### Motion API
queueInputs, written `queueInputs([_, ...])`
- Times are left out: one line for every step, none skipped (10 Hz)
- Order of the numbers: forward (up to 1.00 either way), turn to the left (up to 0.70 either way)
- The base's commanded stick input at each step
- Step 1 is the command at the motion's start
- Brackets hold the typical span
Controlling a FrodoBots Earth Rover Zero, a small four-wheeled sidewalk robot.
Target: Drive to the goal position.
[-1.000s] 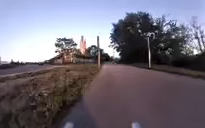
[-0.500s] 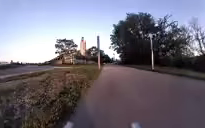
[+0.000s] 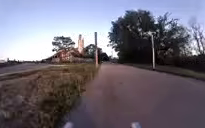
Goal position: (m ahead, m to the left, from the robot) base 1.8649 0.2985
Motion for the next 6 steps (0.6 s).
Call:
queueInputs([1.0,0.0])
queueInputs([1.0,0.0])
queueInputs([1.0,0.0])
queueInputs([1.0,0.0])
queueInputs([1.0,0.0])
queueInputs([1.0,0.0])
